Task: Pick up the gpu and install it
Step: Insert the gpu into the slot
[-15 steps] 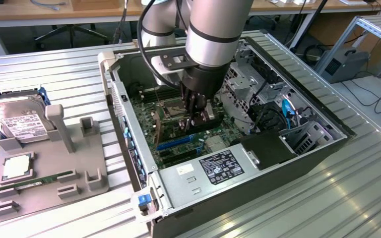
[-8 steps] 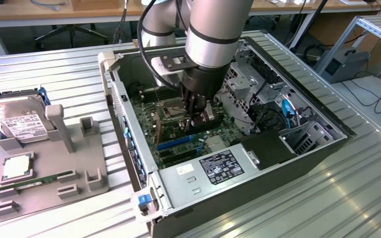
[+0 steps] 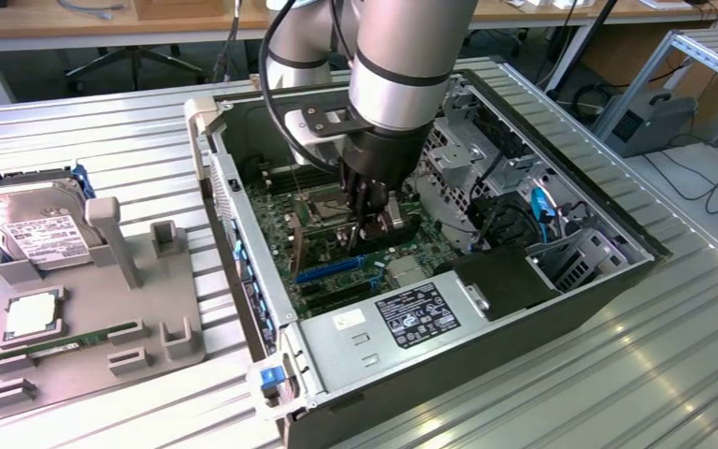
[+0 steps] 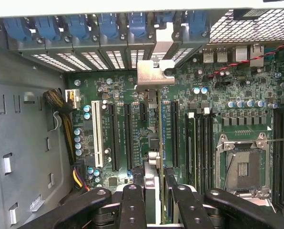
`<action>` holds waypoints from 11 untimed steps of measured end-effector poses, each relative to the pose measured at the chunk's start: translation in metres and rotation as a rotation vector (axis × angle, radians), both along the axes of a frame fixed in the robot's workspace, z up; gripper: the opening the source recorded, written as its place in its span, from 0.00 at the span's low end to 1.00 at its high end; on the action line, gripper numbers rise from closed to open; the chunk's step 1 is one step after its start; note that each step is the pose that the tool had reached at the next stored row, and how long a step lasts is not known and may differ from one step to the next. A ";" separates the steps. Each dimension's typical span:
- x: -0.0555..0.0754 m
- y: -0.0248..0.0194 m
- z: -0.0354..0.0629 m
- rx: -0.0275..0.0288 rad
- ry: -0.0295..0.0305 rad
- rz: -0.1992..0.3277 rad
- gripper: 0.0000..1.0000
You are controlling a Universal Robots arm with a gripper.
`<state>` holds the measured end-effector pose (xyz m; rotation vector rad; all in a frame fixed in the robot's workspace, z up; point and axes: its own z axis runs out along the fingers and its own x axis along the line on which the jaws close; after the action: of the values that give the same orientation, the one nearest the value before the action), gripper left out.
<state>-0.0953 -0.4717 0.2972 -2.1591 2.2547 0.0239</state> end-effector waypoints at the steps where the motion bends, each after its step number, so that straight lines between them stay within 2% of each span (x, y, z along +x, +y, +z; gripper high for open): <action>1: 0.000 0.0000 -0.0002 0.0000 0.0000 0.000 0.27; 11: 0.000 0.0000 -0.0024 0.0000 0.0000 0.000 0.27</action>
<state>-0.0953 -0.4717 0.2947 -2.1591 2.2548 0.0240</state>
